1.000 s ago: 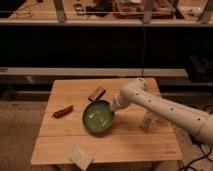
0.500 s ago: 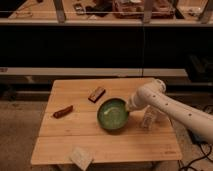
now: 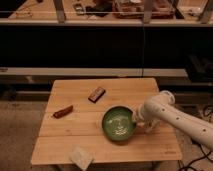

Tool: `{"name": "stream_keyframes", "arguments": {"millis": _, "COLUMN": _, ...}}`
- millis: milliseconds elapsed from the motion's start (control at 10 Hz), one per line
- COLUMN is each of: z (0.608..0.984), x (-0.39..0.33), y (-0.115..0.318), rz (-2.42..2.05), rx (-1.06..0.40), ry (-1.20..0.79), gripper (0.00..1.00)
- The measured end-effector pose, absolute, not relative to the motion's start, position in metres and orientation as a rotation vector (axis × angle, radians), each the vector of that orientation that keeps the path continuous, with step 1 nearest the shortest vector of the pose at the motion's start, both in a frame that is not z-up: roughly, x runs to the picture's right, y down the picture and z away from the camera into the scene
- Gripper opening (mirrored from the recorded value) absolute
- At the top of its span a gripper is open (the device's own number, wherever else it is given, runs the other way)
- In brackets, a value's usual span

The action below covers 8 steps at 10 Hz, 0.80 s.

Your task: Drag the ceramic bowl in a circle

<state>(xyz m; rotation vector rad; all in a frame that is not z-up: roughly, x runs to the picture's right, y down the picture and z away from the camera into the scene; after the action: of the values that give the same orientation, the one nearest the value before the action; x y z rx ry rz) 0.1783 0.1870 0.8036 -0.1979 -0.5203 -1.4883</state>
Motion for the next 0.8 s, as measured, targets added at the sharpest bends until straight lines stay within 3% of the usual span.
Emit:
{"name": "stream_keyframes", "arguments": {"millis": 300, "z": 0.783, "x": 0.161, "y": 0.219, "rz": -1.480, "rx": -0.184, "ry": -0.548, "gripper": 0.00}}
{"name": "stream_keyframes", "arguments": {"millis": 800, "z": 0.777, "x": 0.081, "y": 0.214, "rz": -1.604, "rx": -0.093, "ry": -0.645, "gripper": 0.00}}
